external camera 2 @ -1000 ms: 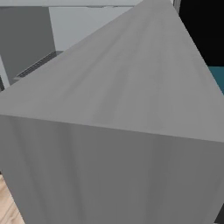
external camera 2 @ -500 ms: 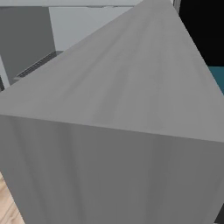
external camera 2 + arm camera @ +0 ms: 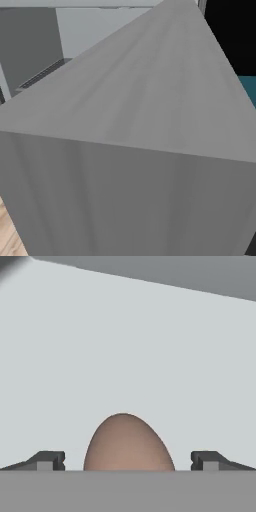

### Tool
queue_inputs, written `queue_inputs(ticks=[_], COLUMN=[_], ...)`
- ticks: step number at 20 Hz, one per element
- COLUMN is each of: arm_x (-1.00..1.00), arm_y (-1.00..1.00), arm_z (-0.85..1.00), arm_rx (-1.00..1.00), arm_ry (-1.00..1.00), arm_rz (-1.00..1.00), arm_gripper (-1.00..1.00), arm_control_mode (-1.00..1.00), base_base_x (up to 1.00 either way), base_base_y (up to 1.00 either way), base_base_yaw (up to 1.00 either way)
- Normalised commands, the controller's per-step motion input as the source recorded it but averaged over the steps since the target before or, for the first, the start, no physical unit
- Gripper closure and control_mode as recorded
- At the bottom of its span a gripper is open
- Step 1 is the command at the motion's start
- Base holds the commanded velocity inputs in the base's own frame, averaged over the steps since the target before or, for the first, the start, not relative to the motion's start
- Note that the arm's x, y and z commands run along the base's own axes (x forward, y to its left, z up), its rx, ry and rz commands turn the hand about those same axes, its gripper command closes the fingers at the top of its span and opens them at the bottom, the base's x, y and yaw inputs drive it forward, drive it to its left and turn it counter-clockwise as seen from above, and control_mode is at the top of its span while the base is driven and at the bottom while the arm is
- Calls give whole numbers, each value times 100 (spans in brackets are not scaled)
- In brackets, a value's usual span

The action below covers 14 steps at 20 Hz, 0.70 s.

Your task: Pick the egg and butter from the fridge and place them by the bowl for mixing.

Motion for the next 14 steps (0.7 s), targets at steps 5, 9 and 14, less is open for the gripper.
queue_inputs(ticks=[5, 9, 14], arm_x=[12, 5, 0], arm_y=[6, 19, 0], arm_z=[-31, -54, 0], arm_rx=[-6, -9, -1], arm_ry=[1, 3, 0], arm_rz=[0, 0, 0], arm_gripper=[-100, 100, 100], arm_control_mode=[-100, -100, -100], base_base_x=[0, 0, 0], base_base_y=[0, 0, 0], base_base_yaw=[0, 0, 0])
